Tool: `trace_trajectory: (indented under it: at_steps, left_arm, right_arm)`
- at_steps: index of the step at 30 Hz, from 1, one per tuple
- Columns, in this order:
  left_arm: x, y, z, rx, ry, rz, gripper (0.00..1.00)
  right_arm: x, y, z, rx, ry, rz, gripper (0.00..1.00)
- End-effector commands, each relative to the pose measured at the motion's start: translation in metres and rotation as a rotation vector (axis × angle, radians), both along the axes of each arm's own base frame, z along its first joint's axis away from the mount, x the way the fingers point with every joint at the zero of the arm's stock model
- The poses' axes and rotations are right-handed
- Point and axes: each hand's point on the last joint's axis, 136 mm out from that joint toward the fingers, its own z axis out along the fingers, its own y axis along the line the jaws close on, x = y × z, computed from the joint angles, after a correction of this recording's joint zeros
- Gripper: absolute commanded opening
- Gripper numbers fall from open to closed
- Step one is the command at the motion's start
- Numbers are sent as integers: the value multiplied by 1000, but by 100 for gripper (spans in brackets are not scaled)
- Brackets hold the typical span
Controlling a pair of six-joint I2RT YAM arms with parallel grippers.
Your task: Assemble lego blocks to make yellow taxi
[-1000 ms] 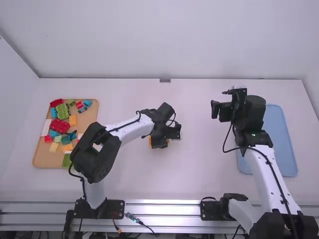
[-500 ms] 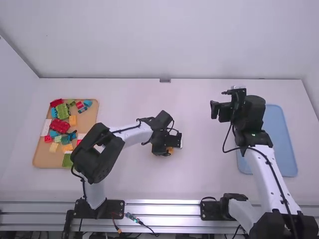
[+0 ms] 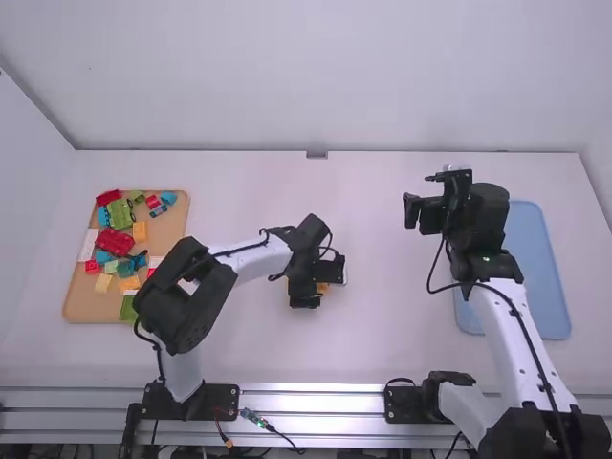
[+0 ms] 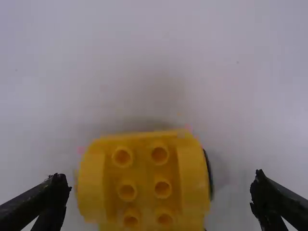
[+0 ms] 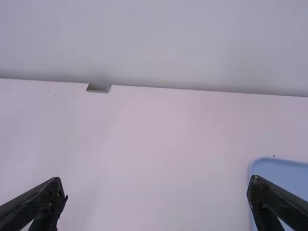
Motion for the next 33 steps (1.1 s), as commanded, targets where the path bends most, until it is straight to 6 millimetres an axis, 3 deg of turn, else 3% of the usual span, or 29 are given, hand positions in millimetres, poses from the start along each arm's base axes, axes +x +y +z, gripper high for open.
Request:
trace_trajectory:
  at_steps: [1,2,5,6,9,10,12,13,15,16,22,24,31,33]
  left_arm:
    - [23,0,44,-32,-83,41,99]
    - [25,2,47,-27,-88,45,99]
    - [43,26,95,-4,-150,121,99]
    - [45,30,99,-2,-159,130,99]
    - [63,61,131,10,-227,248,99]
    - [70,76,140,16,-255,309,99]
    - [88,126,159,57,-326,482,99]
    - [90,134,162,62,-335,511,99]
    - [99,179,175,75,-369,654,99]
    - [101,211,182,69,-379,769,99]
    - [95,311,189,4,-359,1001,99]
    - [83,356,191,-30,-351,1127,99]
    - [33,439,187,-92,-304,1392,99]
    - [31,451,193,-198,-329,1426,99]
  right_arm:
    - [7,0,17,-1,-40,6,99]
    - [7,0,17,-1,-40,6,99]
    - [7,6,18,2,-43,18,99]
    - [7,6,18,2,-43,20,100]
    - [7,8,19,2,-46,25,98]
    - [7,7,19,2,-48,22,99]
    - [7,8,20,2,-49,23,99]
    - [7,8,20,2,-49,23,100]
    - [7,7,20,2,-49,22,99]
    - [7,7,20,3,-50,22,100]
    - [9,16,25,2,-76,44,100]
    - [10,22,29,2,-94,61,99]
    - [9,35,32,4,-104,93,99]
    - [8,40,31,4,-104,107,99]
